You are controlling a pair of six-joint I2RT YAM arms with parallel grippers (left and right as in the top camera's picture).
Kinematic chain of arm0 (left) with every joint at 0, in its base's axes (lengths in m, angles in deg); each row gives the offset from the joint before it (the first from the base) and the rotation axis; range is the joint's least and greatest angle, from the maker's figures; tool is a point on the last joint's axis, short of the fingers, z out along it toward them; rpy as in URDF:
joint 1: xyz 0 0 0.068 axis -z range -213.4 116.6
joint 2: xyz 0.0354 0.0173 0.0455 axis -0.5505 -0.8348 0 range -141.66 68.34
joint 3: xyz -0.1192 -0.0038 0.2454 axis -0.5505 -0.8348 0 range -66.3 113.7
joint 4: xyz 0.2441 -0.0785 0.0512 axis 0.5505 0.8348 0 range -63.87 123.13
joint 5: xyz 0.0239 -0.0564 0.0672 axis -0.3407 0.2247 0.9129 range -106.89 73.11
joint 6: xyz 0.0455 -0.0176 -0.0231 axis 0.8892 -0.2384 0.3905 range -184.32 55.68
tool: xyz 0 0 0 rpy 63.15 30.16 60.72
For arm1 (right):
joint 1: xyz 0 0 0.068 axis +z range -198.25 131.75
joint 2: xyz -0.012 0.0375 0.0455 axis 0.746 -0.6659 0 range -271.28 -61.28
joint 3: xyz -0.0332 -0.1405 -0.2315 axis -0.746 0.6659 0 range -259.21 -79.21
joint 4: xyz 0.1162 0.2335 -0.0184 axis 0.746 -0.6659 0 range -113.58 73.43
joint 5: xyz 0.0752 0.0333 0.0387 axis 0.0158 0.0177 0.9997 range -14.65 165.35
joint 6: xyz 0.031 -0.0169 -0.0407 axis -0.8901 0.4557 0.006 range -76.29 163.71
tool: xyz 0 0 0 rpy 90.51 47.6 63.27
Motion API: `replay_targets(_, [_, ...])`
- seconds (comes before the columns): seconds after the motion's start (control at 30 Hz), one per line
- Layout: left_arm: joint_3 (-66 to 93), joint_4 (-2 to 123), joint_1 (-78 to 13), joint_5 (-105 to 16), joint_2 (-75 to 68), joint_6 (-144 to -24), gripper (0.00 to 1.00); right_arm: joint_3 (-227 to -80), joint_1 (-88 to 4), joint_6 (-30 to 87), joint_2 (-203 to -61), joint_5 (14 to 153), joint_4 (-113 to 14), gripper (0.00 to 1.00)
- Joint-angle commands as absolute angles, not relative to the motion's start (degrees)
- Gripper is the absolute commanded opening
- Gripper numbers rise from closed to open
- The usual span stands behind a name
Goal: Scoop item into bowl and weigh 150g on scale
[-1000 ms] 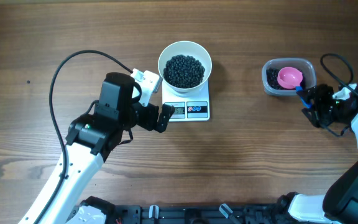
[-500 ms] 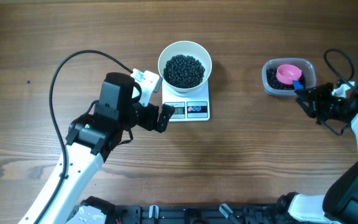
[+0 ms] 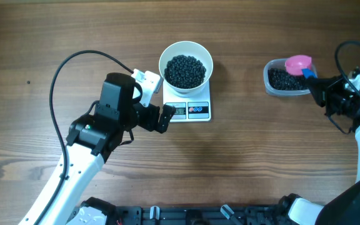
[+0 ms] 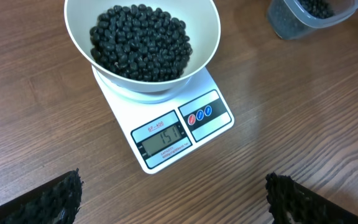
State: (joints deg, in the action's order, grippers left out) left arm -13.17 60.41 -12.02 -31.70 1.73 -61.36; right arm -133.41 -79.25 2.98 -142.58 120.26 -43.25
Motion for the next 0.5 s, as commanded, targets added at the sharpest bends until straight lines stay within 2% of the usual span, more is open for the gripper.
replay_targets(0.0, [-12.45,60.24,-11.8,-31.35,1.58,-60.24,1.0,-133.54,-79.06,3.24,-141.5,127.8,-40.65,0.04])
replay_targets(0.13, [-12.45,60.24,-11.8,-31.37,1.58,-60.24,1.0,-133.54,-77.63,4.44,-141.5,138.49,-30.51,0.04])
replay_targets(0.2, [-12.45,60.24,-11.8,-31.35,1.58,-60.22,1.0,-133.54,-73.96,0.73,-141.5,138.18,-18.73,0.04])
replay_targets(0.27, [-12.45,60.24,-11.8,-31.35,1.58,-60.22,1.0,-133.54,-67.82,-1.68,-141.5,132.24,-6.36,0.04])
replay_targets(0.33, [-12.45,60.24,-11.8,-31.35,1.58,-60.22,1.0,-133.54,-62.38,-0.56,-141.53,124.72,-1.0,0.04])
replay_targets(0.47, [-12.45,60.24,-11.8,-31.35,1.58,-60.24,1.0,-133.54,-50.25,15.39,-141.57,110.27,-0.32,0.04])
